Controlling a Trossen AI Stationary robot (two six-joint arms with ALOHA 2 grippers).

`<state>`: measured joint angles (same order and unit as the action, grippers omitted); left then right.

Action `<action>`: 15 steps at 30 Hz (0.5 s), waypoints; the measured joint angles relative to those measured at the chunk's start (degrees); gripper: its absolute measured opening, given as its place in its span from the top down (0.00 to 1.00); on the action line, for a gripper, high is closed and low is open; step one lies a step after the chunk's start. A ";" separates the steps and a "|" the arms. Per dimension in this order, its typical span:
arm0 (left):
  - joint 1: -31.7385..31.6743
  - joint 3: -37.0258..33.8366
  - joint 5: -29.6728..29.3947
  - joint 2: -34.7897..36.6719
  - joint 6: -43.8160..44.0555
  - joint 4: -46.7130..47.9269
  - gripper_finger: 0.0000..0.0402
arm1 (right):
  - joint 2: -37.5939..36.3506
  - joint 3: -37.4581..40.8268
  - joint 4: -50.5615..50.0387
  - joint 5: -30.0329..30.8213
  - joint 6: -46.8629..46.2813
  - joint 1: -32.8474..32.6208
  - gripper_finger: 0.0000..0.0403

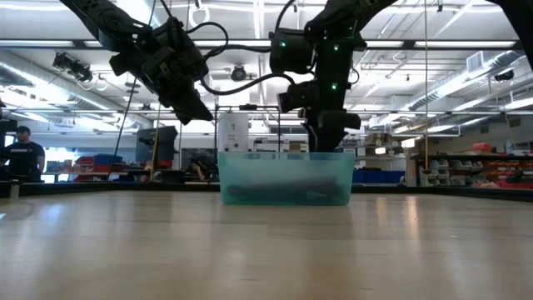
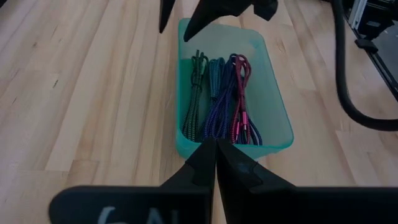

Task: Pick and place USB-C Cables
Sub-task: Move the green bin on the table

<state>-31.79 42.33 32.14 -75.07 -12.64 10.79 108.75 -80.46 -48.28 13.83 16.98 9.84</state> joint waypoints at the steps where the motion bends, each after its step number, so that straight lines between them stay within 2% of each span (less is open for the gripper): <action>1: 0.00 0.00 0.00 0.00 0.00 -0.01 0.95 | 0.00 0.02 0.09 -0.31 -0.30 -0.08 0.59; 7: 0.00 0.00 0.00 0.00 0.00 0.00 0.95 | 0.00 -0.01 0.08 -3.41 -2.46 -0.14 0.59; 15: 0.00 0.00 0.00 0.00 0.02 0.00 0.95 | -0.02 -0.01 0.02 -4.37 -3.01 -1.42 0.59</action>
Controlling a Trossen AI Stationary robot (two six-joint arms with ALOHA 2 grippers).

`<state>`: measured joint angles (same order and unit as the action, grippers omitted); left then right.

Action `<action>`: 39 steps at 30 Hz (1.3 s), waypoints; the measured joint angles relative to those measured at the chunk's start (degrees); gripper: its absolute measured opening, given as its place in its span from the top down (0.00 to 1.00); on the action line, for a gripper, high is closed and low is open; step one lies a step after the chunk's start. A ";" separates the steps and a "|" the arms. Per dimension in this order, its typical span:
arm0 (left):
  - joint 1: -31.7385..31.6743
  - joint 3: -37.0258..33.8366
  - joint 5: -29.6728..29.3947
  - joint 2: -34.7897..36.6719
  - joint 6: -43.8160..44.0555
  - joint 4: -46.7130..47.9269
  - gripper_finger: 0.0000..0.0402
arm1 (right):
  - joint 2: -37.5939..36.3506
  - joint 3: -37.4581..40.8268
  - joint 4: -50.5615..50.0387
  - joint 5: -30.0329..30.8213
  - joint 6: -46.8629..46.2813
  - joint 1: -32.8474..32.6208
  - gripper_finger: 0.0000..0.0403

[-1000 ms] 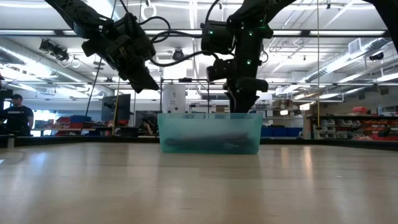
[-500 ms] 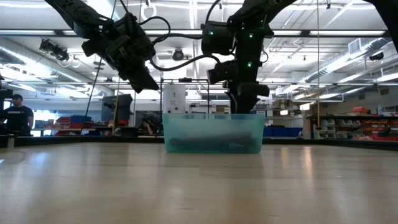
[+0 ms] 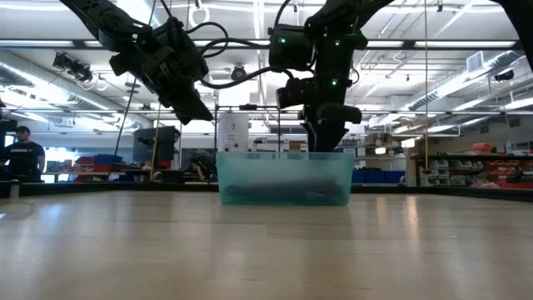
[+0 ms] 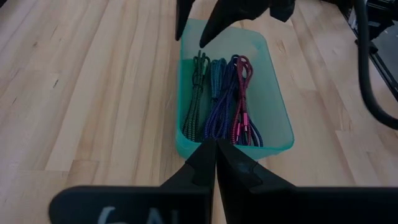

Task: Pick and place USB-C Cables
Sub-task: Move the green bin on the table, then return to Home Position

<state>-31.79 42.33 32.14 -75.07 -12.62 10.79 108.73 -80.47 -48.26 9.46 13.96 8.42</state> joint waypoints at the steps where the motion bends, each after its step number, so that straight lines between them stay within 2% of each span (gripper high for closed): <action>1: 0.00 0.00 0.00 0.00 0.00 0.00 0.95 | 0.00 0.00 -0.01 -0.20 -0.23 -0.19 0.59; 9: 0.00 0.00 0.00 0.00 0.00 0.00 0.95 | 0.00 0.00 -0.01 0.09 -0.43 -1.05 0.59; 16: -0.01 0.00 0.00 0.00 -0.04 0.00 0.95 | -0.04 0.00 0.05 6.34 -0.27 -0.84 0.59; 24: -0.33 0.00 -1.64 0.00 -2.20 0.01 0.95 | -0.86 0.02 0.31 6.32 0.14 -0.40 0.59; 27: -1.42 -0.02 0.25 0.02 -3.00 -1.33 0.96 | -3.20 0.00 2.38 5.03 0.12 -0.61 0.59; 33: -4.10 -1.14 11.11 0.29 0.26 -11.44 0.99 | -10.13 0.00 5.80 -2.50 -1.97 -0.70 0.59; 39: -7.31 -8.64 12.00 6.56 8.91 -23.40 0.99 | -17.51 0.00 3.62 -5.68 -6.64 -0.70 0.59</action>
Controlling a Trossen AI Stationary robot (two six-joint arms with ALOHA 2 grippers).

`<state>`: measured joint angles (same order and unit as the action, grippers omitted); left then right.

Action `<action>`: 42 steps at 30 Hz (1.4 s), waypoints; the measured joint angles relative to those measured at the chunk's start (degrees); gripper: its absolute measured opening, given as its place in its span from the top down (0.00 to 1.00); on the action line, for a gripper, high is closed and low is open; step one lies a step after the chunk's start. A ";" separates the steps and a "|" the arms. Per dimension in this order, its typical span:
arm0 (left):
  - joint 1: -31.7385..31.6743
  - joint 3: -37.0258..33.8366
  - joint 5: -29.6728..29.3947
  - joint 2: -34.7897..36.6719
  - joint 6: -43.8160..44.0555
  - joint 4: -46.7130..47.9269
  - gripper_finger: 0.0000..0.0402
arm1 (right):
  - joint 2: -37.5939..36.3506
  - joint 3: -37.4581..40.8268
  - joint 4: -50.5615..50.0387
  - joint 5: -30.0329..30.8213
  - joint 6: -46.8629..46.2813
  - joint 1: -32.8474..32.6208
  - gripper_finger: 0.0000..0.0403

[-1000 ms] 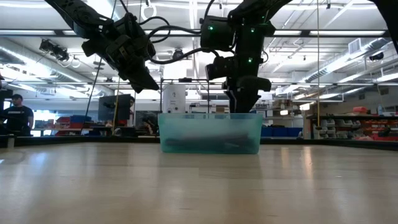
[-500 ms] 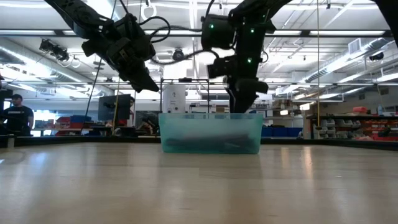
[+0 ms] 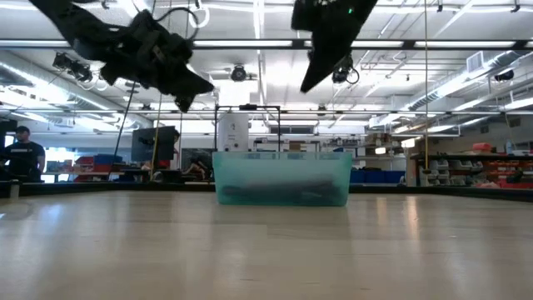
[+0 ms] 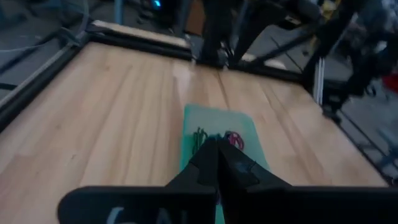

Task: Pick and place USB-C Cables
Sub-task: Return to Home Position

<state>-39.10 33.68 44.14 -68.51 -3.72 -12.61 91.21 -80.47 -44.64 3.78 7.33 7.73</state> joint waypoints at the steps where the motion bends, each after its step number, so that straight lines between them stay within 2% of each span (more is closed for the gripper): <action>1: -0.54 -1.22 -0.02 1.95 0.93 -0.74 0.99 | -1.13 0.03 -0.30 -0.60 -0.78 0.00 0.59; 6: -0.07 -7.14 -4.11 14.48 4.71 -1.30 0.99 | -8.88 4.91 2.27 -2.41 -5.19 -0.20 0.60; 10: 3.28 -11.00 -12.81 25.26 7.39 -1.24 0.99 | -16.58 13.07 6.06 -2.23 -11.13 -0.38 0.61; 14: 8.17 -12.38 -18.85 32.62 10.15 -1.14 0.99 | -24.68 21.90 8.61 1.54 -17.60 -1.77 0.61; 18: 15.44 -12.73 -25.46 35.20 10.27 4.25 0.99 | -32.53 30.48 9.35 5.60 -25.41 -4.65 0.61; 21: 21.76 -12.80 -31.43 35.25 7.49 9.04 0.99 | -37.71 36.74 10.21 6.26 -31.26 -9.00 0.61; 26: 31.08 -12.82 -34.50 35.54 5.65 9.76 0.99 | -44.93 44.95 12.69 11.00 -39.56 -18.19 0.61; 29: 34.19 -12.80 -37.19 37.05 4.12 11.13 0.99 | -48.23 47.76 13.90 15.02 -41.90 -23.20 0.61; 32: 34.56 -14.15 -38.14 39.59 3.90 11.59 0.99 | -50.81 49.75 14.82 18.47 -42.28 -27.50 0.61; 36: 33.74 -21.72 -37.95 45.61 3.03 6.14 0.99 | -53.59 51.85 15.92 22.61 -40.53 -31.71 0.61; 39: 31.97 -28.66 -37.93 50.52 3.28 -0.55 0.99 | -55.29 53.48 19.61 23.74 -33.95 -33.26 0.61; 42: 29.48 -33.08 -37.22 54.83 3.10 -4.07 0.99 | -56.96 55.51 27.58 21.22 -23.02 -33.36 0.62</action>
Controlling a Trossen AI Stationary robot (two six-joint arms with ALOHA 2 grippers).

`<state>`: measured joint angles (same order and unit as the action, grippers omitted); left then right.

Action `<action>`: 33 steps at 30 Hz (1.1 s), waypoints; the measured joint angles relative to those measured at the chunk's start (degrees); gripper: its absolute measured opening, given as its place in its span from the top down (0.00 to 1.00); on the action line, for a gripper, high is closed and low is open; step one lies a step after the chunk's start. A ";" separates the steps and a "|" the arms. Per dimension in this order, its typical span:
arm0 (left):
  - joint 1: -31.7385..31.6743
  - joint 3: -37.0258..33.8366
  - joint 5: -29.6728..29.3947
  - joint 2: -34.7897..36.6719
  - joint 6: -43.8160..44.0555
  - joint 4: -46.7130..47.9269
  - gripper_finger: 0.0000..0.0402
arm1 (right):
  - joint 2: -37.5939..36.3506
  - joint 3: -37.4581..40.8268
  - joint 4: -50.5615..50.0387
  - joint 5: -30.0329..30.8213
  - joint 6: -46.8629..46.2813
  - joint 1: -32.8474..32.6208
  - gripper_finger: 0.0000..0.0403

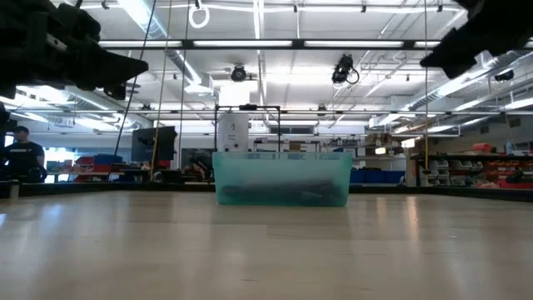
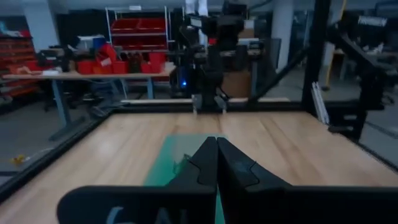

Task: Pick and place USB-C Cables
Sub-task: Return to Home Position

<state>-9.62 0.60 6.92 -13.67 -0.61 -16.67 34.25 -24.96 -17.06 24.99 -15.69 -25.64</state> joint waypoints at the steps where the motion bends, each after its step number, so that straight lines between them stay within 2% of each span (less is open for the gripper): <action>1: -1.14 -0.13 0.89 1.22 -0.08 0.78 0.99 | -0.41 0.53 2.75 -1.48 3.10 0.31 0.62; 5: -6.40 0.02 9.86 4.01 0.33 4.06 0.99 | -2.47 2.35 8.70 -8.53 10.03 2.97 0.68; 10: -14.15 0.11 19.46 4.79 2.97 7.58 0.99 | -5.05 6.23 8.42 -14.49 9.36 7.47 0.82; 14: -19.03 0.09 24.87 4.80 5.37 9.48 0.99 | -7.98 9.63 8.64 -15.19 8.38 9.53 0.97; 18: -21.04 -0.06 29.43 4.83 7.79 10.20 0.99 | -13.11 12.05 9.00 -14.39 6.72 10.27 0.97; 26: -19.09 -0.13 27.54 5.43 9.05 11.58 1.00 | -24.14 17.62 8.87 -12.94 5.40 10.30 0.99; 33: -9.73 -0.13 17.00 5.56 8.84 12.03 1.00 | -29.32 21.25 9.94 -11.19 4.47 10.39 0.99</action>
<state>-19.35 0.47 23.91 -8.12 8.23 -4.64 4.94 -3.70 -7.11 13.80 -11.22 -15.25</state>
